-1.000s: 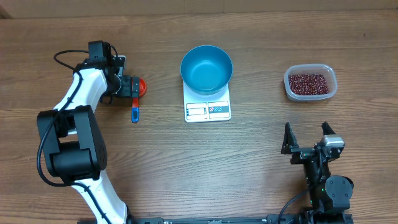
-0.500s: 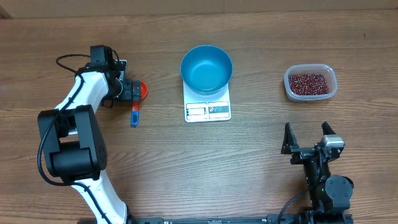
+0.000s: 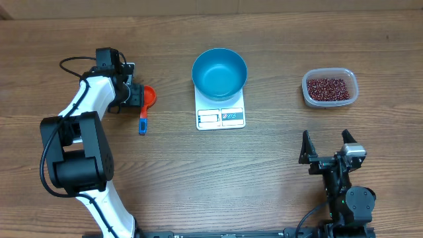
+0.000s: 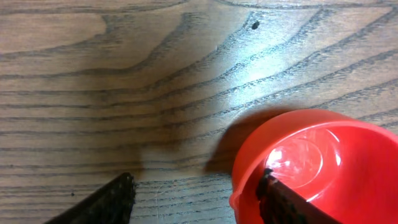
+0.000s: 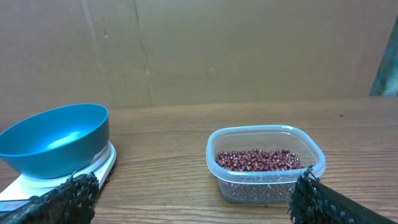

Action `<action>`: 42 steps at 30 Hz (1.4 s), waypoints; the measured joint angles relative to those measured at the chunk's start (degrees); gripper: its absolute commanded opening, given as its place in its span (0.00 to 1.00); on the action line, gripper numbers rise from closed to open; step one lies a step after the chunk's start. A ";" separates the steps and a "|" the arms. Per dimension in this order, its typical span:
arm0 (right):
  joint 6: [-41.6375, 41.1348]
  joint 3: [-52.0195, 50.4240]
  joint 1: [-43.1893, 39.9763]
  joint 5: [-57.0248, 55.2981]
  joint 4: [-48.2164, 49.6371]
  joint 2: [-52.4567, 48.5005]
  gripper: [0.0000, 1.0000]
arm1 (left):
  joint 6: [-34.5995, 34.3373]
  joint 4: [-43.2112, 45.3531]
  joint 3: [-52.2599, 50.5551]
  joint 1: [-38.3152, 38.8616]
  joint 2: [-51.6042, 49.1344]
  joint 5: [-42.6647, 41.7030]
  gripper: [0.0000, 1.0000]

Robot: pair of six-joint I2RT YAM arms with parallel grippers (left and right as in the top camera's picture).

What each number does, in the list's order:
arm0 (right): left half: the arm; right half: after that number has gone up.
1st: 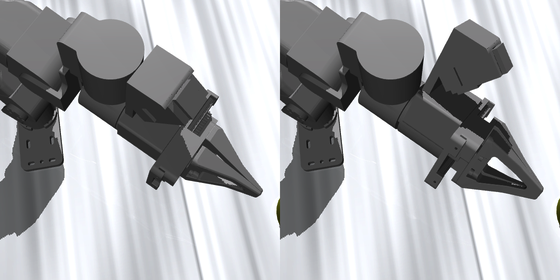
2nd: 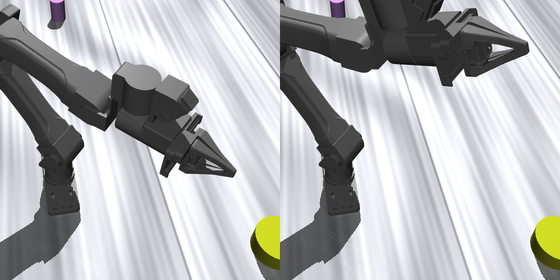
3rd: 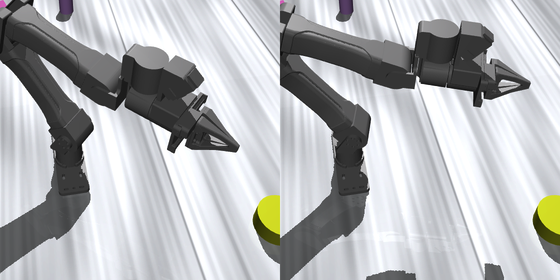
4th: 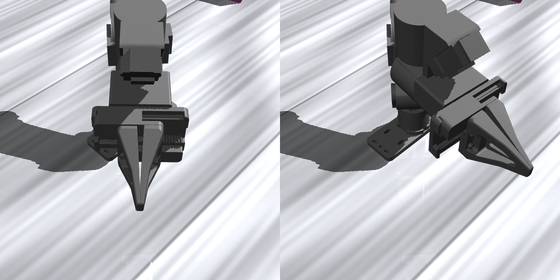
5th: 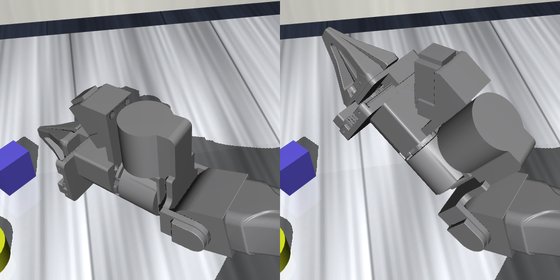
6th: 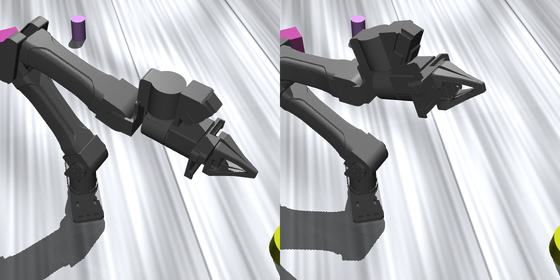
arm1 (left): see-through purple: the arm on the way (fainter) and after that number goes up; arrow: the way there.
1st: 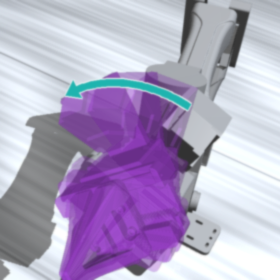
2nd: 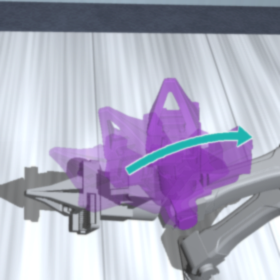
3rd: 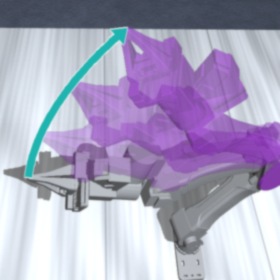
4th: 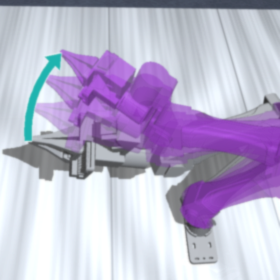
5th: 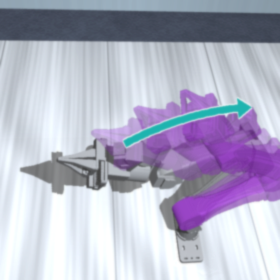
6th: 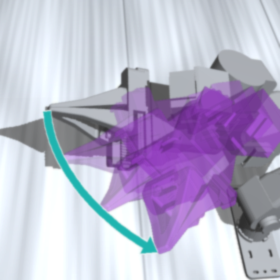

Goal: Scoop item into bowl and weigh 150g on scale
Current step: 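Close the left gripper on the scoop rim and lift it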

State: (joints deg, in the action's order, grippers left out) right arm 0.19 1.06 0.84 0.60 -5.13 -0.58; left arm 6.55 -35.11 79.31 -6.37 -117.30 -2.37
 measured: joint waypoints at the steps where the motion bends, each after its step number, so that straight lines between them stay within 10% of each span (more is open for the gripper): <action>1: -0.02 0.00 0.00 0.00 -0.04 0.00 1.00 | 0.02 0.00 0.00 0.00 0.00 0.00 0.50; 10: 0.00 0.00 0.00 -0.02 -0.02 0.00 1.00 | 0.07 0.00 0.00 0.00 0.00 0.00 0.04; 26: 0.00 0.00 0.00 0.00 -0.04 0.00 1.00 | -0.46 -5.33 1.40 0.00 0.00 -0.42 0.04; 42: 0.02 0.00 0.02 0.00 -0.04 0.00 1.00 | -13.27 -29.46 32.54 0.00 -0.04 -7.30 0.04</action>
State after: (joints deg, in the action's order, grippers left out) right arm 0.21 1.06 0.86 0.60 -5.17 -0.58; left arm -6.72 -64.58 111.85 -6.37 -117.34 -9.67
